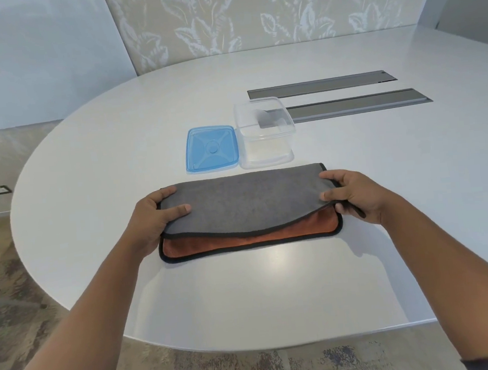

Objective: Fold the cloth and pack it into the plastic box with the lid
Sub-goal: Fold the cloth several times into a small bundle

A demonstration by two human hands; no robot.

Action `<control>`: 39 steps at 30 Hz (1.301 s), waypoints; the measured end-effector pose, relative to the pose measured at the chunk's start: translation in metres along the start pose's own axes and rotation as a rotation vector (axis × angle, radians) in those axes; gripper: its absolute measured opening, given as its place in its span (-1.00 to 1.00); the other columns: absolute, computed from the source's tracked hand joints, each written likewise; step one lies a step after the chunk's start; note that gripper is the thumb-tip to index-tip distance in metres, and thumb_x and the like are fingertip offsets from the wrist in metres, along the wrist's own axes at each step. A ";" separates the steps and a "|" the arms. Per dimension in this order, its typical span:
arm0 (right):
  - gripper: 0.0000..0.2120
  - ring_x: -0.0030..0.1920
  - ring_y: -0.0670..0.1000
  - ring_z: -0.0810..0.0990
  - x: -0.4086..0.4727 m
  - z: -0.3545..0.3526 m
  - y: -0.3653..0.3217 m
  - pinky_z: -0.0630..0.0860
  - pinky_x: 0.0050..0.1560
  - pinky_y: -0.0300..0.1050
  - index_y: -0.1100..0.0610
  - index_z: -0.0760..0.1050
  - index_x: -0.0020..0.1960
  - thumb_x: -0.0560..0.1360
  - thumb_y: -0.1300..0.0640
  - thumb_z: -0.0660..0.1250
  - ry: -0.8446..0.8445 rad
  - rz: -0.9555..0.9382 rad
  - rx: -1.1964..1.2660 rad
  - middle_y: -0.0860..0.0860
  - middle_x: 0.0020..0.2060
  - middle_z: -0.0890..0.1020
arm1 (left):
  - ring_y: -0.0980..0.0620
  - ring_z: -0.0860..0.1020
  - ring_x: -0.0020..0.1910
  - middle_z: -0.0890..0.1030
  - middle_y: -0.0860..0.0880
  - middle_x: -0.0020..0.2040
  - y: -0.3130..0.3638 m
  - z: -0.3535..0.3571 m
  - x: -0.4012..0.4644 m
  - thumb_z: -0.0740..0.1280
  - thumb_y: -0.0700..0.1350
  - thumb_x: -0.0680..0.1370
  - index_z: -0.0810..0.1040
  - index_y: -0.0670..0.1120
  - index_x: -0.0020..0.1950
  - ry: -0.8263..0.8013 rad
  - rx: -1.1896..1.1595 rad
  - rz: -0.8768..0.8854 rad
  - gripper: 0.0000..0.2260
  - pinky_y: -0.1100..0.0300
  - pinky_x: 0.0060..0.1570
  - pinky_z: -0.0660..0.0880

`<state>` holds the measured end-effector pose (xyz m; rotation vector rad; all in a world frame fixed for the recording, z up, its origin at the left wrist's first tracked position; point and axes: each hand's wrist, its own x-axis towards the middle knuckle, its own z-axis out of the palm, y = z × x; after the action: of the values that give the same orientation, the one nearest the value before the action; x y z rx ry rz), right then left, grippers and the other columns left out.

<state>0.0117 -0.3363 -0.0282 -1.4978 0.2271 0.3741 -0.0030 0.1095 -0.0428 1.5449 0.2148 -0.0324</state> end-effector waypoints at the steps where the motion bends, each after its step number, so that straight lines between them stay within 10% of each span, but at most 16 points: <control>1: -0.42 -0.31 -0.02 0.63 0.000 -0.002 -0.002 0.51 -0.47 -0.27 0.12 0.48 0.40 0.45 0.44 0.47 -0.022 -0.001 0.029 0.14 0.16 0.60 | 0.07 0.71 0.00 0.66 -0.08 0.22 0.002 -0.001 0.000 0.67 -0.18 0.21 0.63 -0.08 0.31 -0.006 -0.024 -0.001 -0.33 0.23 -0.11 0.65; 15: -0.32 -0.37 0.00 0.58 -0.004 -0.007 0.001 0.53 -0.43 -0.23 0.10 0.43 0.41 0.37 0.43 0.52 -0.101 0.045 -0.105 0.17 0.18 0.58 | -0.06 0.65 0.22 0.64 -0.04 0.30 -0.009 -0.009 -0.008 0.73 -0.12 0.17 0.65 -0.01 0.31 0.056 0.029 0.014 -0.29 0.02 0.15 0.64; 23: -0.45 -0.27 0.23 0.57 -0.008 0.005 0.001 0.59 -0.13 0.14 -0.15 0.59 0.05 0.17 0.25 0.65 -0.145 0.040 -0.433 0.28 -0.08 0.67 | -0.03 0.66 0.12 0.63 0.02 0.21 -0.013 0.000 -0.015 0.71 -0.12 0.29 0.59 0.14 0.30 0.040 0.403 0.009 -0.37 -0.02 0.12 0.65; 29: -0.06 0.08 0.07 0.62 -0.012 0.019 -0.017 0.61 0.14 0.08 0.04 0.36 0.45 0.16 -0.04 0.67 -0.062 0.018 -1.021 -0.02 0.18 0.53 | -0.02 0.56 0.13 0.54 0.05 0.23 -0.010 0.004 -0.016 0.69 0.02 0.30 0.52 0.17 0.37 0.069 0.704 0.013 -0.31 0.00 0.11 0.59; 34: -0.17 0.10 0.17 0.56 -0.017 0.034 -0.026 0.61 0.09 0.13 0.04 0.32 0.40 0.28 -0.23 0.58 -0.012 0.131 -1.423 0.06 0.28 0.28 | -0.02 0.52 0.17 0.49 0.04 0.31 -0.003 0.000 -0.019 0.65 0.18 0.31 0.43 0.10 0.48 0.050 0.860 -0.043 -0.21 0.08 0.09 0.48; 39: -0.18 0.59 0.19 0.05 -0.010 0.071 -0.005 0.16 0.46 0.31 -0.15 0.15 0.57 0.43 -0.45 0.27 -0.052 -0.126 -1.528 0.01 0.64 0.01 | -0.15 0.53 0.08 0.56 -0.15 0.29 -0.002 0.006 -0.025 0.27 0.11 0.66 0.13 -0.01 0.60 0.119 0.938 -0.001 -0.42 0.00 0.03 0.45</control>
<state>-0.0020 -0.2672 -0.0151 -2.9697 -0.2969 0.5077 -0.0267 0.1002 -0.0404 2.4844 0.3192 -0.0453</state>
